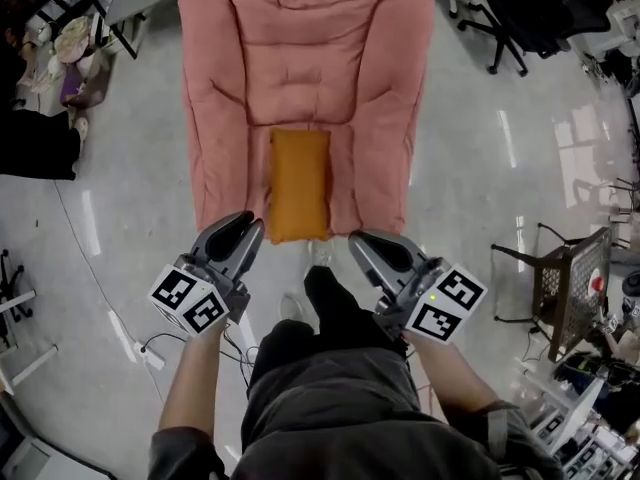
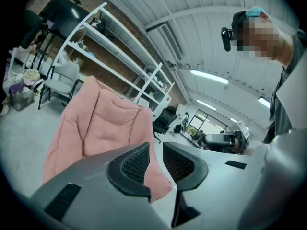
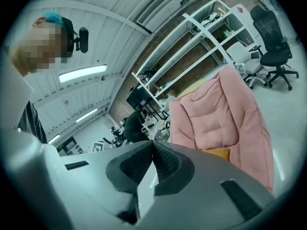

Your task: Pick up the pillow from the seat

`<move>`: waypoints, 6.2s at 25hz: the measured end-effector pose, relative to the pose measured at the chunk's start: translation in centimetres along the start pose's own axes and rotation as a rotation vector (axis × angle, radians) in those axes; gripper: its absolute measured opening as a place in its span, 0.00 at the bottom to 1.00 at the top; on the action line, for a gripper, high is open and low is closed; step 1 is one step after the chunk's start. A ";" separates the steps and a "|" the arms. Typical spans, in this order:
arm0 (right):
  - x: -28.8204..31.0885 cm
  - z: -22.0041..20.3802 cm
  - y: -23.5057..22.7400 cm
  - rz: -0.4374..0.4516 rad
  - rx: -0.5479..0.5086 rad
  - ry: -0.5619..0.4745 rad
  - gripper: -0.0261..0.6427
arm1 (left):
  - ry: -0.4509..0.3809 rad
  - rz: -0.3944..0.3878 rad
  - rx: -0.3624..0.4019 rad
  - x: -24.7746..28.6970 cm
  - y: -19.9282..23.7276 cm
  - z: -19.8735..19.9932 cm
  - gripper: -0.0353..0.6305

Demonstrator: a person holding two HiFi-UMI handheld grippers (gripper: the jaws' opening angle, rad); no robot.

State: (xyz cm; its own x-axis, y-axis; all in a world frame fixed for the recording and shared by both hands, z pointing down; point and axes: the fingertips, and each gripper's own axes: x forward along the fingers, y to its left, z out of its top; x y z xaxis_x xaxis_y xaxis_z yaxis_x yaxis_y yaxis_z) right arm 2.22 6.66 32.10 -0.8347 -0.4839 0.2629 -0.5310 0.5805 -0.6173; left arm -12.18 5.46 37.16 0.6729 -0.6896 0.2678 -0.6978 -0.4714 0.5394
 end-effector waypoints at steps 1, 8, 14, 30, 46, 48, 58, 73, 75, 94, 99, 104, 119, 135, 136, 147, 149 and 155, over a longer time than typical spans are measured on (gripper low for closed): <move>0.6 0.1 -1.2 0.005 0.009 0.010 0.06 | 0.016 0.008 -0.009 1.3 1.3 -0.5 0.18; 4.2 -0.1 -9.2 0.014 0.058 0.077 0.06 | 0.115 0.063 -0.088 8.8 10.3 -5.4 0.28; 6.0 -2.1 -14.7 0.007 0.091 0.130 0.06 | 0.201 0.107 -0.143 14.4 18.1 -11.5 0.43; 10.0 -10.1 -23.6 -0.043 0.243 0.220 0.06 | 0.346 0.138 -0.383 23.6 31.1 -26.3 0.68; 12.3 -9.9 -25.9 -0.077 0.333 0.214 0.06 | 0.424 -0.109 -0.567 26.6 28.5 -28.2 0.57; 12.2 -9.4 -25.8 -0.082 0.333 0.203 0.06 | 0.437 -0.111 -0.561 26.4 28.3 -27.8 0.54; 11.1 -8.5 -24.7 -0.086 0.324 0.180 0.06 | 0.432 -0.119 -0.537 25.9 26.8 -26.3 0.49; 10.5 -3.1 -20.6 -0.058 0.245 0.106 0.06 | 0.369 -0.169 -0.450 23.8 23.8 -18.2 0.47; 10.4 -2.0 -19.9 -0.055 0.233 0.092 0.06 | 0.354 -0.171 -0.435 23.1 23.1 -16.6 0.47; 5.2 10.0 -12.8 -0.016 0.086 -0.077 0.06 | 0.174 -0.251 -0.269 18.9 11.5 1.1 0.47; 3.7 13.7 -10.9 -0.001 0.045 -0.130 0.06 | 0.119 -0.296 -0.205 17.8 7.2 6.7 0.47; 3.4 16.4 -8.4 0.015 0.002 -0.175 0.06 | 0.070 -0.335 -0.139 16.0 4.3 11.5 0.47; 1.7 25.0 -1.5 0.096 -0.166 -0.325 0.06 | -0.067 -0.403 0.078 12.2 -3.3 23.7 0.47; -2.3 29.9 3.8 0.155 -0.263 -0.436 0.06 | -0.161 -0.446 0.194 10.0 -9.7 30.1 0.45; -2.4 30.0 3.9 0.159 -0.265 -0.438 0.06 | -0.162 -0.444 0.198 10.0 -9.9 30.2 0.45; -1.9 30.4 4.6 0.180 -0.287 -0.430 0.06 | -0.168 -0.425 0.202 9.7 -9.8 30.5 0.45; -1.6 30.2 4.6 0.180 -0.289 -0.419 0.06 | -0.167 -0.422 0.198 9.7 -9.6 30.4 0.45; -1.2 29.8 4.4 0.176 -0.293 -0.404 0.06 | -0.165 -0.416 0.187 9.7 -8.9 29.9 0.45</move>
State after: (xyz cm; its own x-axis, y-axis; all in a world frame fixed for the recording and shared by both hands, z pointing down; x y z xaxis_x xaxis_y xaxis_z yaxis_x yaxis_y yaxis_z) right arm 5.20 -9.71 7.02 -0.8228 -0.5429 -0.1681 -0.4548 0.8063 -0.3782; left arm -6.76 -13.50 11.04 0.8669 -0.4922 -0.0781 -0.4202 -0.8061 0.4167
